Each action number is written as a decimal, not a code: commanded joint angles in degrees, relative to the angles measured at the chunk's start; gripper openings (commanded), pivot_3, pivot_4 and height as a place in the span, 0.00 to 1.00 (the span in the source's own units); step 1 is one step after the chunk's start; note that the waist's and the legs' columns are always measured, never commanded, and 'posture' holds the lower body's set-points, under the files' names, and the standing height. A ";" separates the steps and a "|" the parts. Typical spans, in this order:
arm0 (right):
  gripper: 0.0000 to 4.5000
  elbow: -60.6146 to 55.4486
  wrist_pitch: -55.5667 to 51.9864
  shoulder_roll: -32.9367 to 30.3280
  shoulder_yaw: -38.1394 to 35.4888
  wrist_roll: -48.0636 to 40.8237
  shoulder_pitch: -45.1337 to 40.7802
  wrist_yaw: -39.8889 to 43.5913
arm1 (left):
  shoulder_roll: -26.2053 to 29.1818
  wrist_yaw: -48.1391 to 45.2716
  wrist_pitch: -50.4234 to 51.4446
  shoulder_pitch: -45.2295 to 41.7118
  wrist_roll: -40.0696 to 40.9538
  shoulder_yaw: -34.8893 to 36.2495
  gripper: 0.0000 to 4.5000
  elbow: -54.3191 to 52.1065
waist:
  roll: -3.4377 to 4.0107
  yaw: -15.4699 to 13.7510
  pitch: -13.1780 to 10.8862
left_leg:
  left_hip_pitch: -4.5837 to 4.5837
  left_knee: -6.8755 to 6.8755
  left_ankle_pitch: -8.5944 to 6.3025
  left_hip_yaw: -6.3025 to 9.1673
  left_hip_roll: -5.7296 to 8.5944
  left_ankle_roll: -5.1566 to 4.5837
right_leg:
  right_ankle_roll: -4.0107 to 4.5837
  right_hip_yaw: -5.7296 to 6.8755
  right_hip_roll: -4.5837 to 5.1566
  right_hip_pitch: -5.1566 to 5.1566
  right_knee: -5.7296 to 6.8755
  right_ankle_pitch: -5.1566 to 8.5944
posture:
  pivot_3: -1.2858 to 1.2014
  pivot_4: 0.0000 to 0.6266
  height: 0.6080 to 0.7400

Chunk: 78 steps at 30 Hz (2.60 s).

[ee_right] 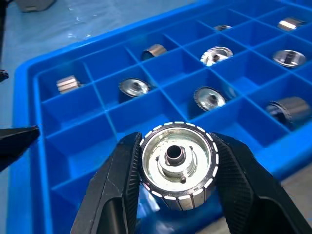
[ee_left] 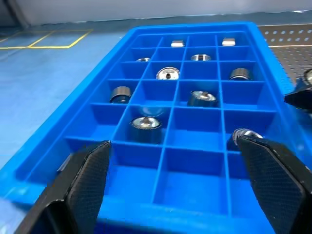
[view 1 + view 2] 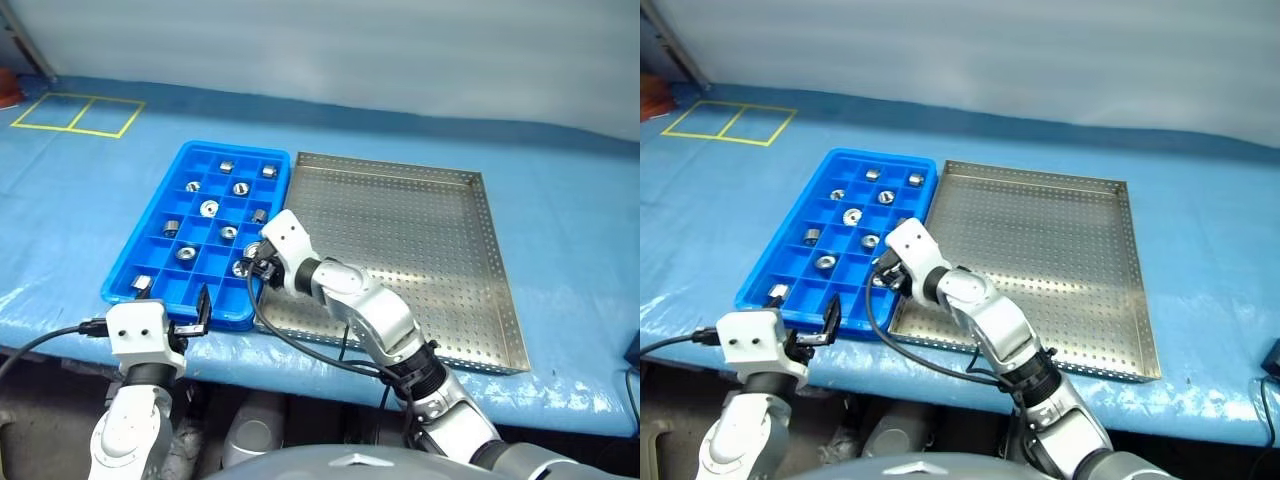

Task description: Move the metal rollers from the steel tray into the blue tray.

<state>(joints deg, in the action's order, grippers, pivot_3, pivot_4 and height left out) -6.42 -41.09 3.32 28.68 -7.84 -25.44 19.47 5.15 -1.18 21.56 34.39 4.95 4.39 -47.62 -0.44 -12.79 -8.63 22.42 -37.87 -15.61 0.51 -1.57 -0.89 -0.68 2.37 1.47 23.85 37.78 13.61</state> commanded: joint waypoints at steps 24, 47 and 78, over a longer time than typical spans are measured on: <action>1.00 -2.94 1.03 -0.74 -1.59 0.09 3.82 2.73 | 1.74 -3.30 -0.13 -2.77 0.17 -2.44 1.00 -1.41 | -0.01 -9.68 0.07 | 0.20 0.00 -0.03 -0.15 0.08 0.05 | 0.03 0.09 -0.20 0.23 0.00 0.04 | 0.71 0.24 1.00; 1.00 -7.99 -1.80 -2.14 -2.02 0.81 6.09 0.92 | 2.57 -5.58 1.79 -6.10 0.34 -3.68 1.00 0.17 | -0.01 -7.94 0.07 | 0.28 -0.02 -0.04 -0.22 0.06 0.07 | 0.08 0.10 -0.29 0.30 0.03 0.05 | 0.69 0.24 1.00; 1.00 -8.84 -2.67 -6.25 -17.20 3.98 13.21 -10.96 | 8.03 -13.50 4.60 -16.40 2.56 -11.22 1.00 6.64 | 0.06 6.79 0.09 | -0.03 -0.05 -0.04 -0.10 0.07 0.06 | 0.40 -0.04 -0.21 0.00 0.07 -0.11 | 0.60 0.24 1.00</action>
<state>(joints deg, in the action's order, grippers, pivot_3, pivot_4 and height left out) -14.79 -44.03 -3.55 10.84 -3.70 -12.63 8.59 12.93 -14.31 26.22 18.66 7.35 -6.17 -40.40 -0.39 -6.00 -8.55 22.38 -37.92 -15.64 0.41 -1.51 -0.82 -0.28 2.31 1.26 23.85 37.86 13.49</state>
